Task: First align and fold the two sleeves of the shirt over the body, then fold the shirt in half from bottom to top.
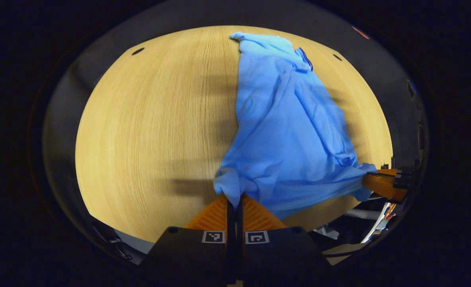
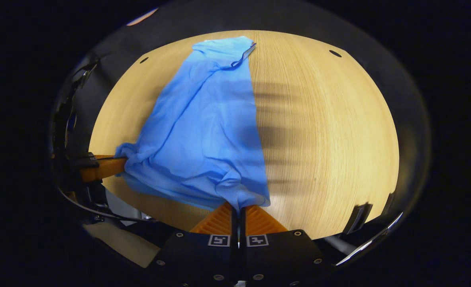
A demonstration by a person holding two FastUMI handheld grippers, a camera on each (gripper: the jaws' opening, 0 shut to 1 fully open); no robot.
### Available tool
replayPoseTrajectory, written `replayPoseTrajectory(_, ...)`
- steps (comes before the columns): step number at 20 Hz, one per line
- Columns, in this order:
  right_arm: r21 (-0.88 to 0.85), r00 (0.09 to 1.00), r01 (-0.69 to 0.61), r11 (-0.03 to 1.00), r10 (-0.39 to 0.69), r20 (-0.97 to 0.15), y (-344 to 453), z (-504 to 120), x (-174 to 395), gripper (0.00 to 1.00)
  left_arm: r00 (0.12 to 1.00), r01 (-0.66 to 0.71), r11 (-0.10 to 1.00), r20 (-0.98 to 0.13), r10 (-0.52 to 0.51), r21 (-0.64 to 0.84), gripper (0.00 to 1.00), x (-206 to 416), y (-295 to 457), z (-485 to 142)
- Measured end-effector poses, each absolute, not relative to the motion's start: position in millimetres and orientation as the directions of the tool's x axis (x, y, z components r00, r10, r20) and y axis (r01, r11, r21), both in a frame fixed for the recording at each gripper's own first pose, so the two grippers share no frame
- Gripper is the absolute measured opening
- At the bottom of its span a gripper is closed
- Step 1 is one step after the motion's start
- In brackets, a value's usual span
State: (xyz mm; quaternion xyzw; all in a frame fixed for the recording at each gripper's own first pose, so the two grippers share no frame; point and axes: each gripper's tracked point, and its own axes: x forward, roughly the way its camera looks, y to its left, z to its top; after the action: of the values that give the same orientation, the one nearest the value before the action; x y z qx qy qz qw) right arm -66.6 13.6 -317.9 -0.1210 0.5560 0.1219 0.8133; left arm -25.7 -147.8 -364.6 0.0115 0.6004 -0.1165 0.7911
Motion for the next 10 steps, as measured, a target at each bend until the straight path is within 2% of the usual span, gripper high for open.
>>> replayPoseTrajectory(10, -0.069, 0.499, -0.348, 0.935, 0.122, -0.858, 36, -255, 37, 0.00, 0.403, 0.183, 0.976, -0.897, -0.181, -0.115, 0.05, 78, -159, -315)
